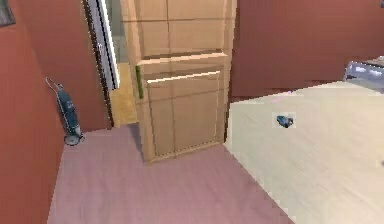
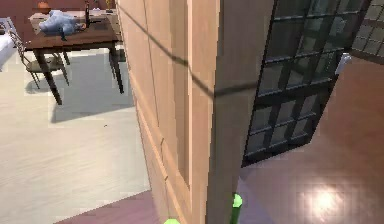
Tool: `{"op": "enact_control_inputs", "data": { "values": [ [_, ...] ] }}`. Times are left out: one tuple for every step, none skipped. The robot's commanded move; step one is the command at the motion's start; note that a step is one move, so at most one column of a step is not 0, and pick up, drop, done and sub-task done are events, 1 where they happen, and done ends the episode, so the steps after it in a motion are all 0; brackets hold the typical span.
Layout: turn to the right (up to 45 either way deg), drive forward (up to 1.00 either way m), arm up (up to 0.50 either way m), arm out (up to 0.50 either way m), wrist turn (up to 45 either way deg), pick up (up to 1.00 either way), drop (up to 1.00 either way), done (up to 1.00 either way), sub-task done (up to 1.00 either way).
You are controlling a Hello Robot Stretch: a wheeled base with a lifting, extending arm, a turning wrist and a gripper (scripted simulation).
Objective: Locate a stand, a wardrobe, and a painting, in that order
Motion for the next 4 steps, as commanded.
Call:
{"op": "enact_control_inputs", "data": {
  "values": [
    [-21.0,0.0,0.0,0.0,0.0,0.0,0.0,0.0,0.0],
    [0.0,1.0,0.0,0.0,0.0,0.0,0.0,0.0,0.0],
    [-3.0,0.0,0.0,0.0,0.0,0.0,0.0,0.0,0.0],
    [0.0,0.8,0.0,0.0,0.0,0.0,0.0,0.0,0.0]
  ]
}}
